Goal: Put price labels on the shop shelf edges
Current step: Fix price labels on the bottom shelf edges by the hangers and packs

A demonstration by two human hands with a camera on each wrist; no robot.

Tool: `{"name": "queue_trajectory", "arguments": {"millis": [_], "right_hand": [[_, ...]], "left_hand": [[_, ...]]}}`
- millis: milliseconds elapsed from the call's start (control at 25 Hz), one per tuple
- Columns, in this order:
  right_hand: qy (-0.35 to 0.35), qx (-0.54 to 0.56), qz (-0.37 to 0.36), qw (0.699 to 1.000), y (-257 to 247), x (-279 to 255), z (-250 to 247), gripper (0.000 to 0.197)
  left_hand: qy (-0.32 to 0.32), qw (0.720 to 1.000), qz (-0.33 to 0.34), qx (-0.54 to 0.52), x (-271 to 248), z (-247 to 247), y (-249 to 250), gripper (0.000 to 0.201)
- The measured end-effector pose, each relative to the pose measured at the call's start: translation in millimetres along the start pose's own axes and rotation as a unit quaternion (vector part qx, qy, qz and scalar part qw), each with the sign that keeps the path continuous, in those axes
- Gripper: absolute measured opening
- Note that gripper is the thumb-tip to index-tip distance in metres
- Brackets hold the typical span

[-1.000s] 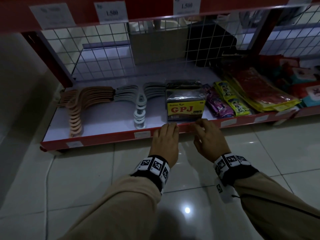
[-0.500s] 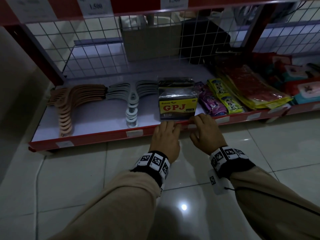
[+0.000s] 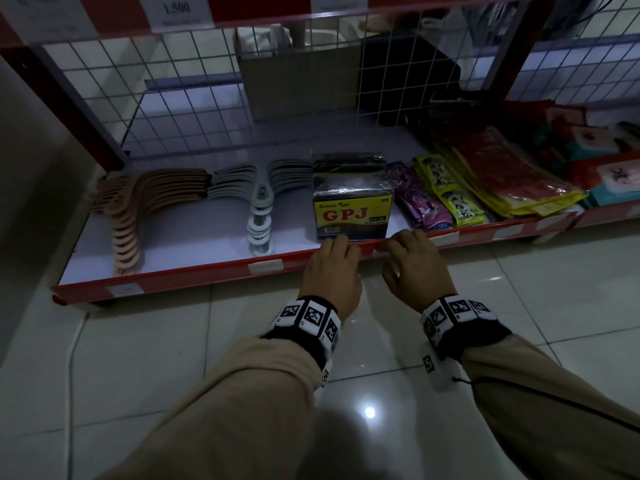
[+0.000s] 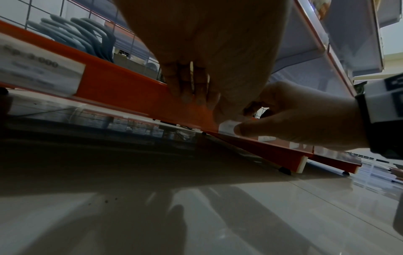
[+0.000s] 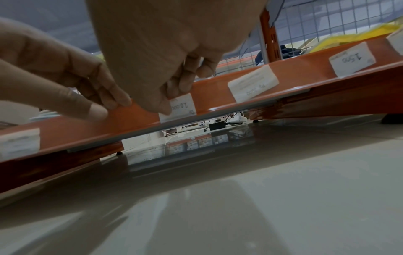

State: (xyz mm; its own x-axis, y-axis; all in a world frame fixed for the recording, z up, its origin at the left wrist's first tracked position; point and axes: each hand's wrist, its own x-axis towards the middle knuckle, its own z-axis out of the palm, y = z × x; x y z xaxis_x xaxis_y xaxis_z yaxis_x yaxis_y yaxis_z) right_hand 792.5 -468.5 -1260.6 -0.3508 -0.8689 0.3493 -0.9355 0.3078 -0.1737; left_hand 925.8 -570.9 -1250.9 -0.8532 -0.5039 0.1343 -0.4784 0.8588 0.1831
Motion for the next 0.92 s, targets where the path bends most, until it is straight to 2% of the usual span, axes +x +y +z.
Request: {"name": "queue_trajectory", "arguments": {"millis": [360,520,600,720,800,920], "right_hand": [[-0.024,-0.024,0.008,0.999,-1,5,-1,0.024],[0.012,0.109,0.033,0.993,3,9,-3,0.014],[0.052,0.233,0.093,0.967,6,10,-5,0.010],[0.059,0.394,0.176,0.900,2,15,-9,0.020],[0.038,0.448,0.182,0.875,-2,16,-10,0.021],[0.014,0.474,0.157,0.866,-11,17,-11,0.016]], "left_hand": [[-0.010,1.000,-0.004,-0.005,-1,-1,0,0.028],[-0.010,1.000,-0.007,-0.016,0,-2,-2,0.026],[-0.010,0.999,-0.015,-0.035,2,-2,-4,0.025],[-0.007,0.997,-0.032,-0.071,3,-4,-5,0.033],[0.002,0.992,-0.050,-0.116,5,-6,-5,0.039],[0.019,0.986,-0.061,-0.151,7,-6,-6,0.032]]}}
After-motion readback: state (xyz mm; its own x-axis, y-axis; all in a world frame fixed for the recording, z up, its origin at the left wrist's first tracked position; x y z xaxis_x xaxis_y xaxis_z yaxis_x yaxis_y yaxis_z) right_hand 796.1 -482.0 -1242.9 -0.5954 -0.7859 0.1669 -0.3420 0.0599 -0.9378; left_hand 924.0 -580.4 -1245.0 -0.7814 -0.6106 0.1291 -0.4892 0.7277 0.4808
